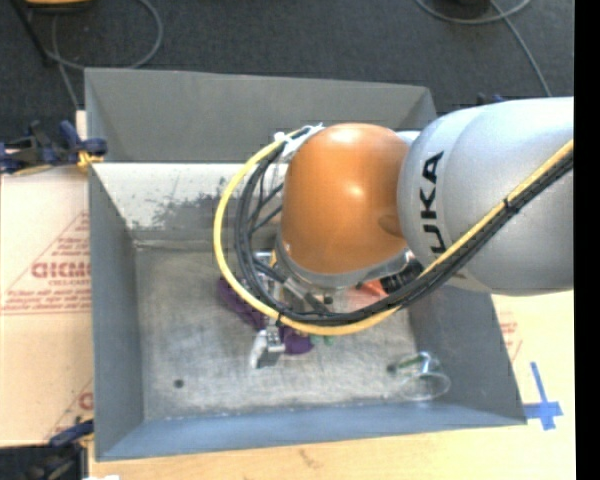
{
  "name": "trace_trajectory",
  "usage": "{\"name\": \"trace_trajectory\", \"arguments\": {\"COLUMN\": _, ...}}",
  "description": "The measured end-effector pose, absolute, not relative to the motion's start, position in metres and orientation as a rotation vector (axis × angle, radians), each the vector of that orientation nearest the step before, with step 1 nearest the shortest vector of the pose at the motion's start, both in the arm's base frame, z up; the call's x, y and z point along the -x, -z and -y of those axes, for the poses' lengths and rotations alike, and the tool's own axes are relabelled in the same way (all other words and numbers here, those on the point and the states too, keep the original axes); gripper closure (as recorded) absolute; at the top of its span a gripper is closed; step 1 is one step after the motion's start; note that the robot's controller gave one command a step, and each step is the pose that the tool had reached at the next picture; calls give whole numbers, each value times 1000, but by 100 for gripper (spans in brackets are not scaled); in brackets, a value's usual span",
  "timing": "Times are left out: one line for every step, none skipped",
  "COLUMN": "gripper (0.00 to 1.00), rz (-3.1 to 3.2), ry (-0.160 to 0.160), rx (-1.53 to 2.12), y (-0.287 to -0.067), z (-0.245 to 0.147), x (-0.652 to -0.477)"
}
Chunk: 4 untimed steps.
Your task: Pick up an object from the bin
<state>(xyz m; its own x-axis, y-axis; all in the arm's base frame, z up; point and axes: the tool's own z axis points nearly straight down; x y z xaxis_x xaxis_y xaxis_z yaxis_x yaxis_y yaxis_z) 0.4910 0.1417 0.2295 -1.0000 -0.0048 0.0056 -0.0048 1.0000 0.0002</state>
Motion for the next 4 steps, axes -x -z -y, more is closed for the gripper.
{"name": "trace_trajectory", "arguments": {"gripper": 0, "rz": 3144, "ry": 3, "rx": -1, "y": -234, "z": -141, "x": -493}}
{"name": "trace_trajectory", "arguments": {"gripper": 0, "rz": 3146, "ry": 4, "rx": 127, "y": -173, "z": -119, "x": -515}}
{"name": "trace_trajectory", "arguments": {"gripper": 0, "rz": 3075, "ry": 4, "rx": 672, "y": -94, "z": -83, "x": -542}}
{"name": "trace_trajectory", "arguments": {"gripper": 0, "rz": 3074, "ry": -1, "rx": 667, "y": -81, "z": -80, "x": -546}}
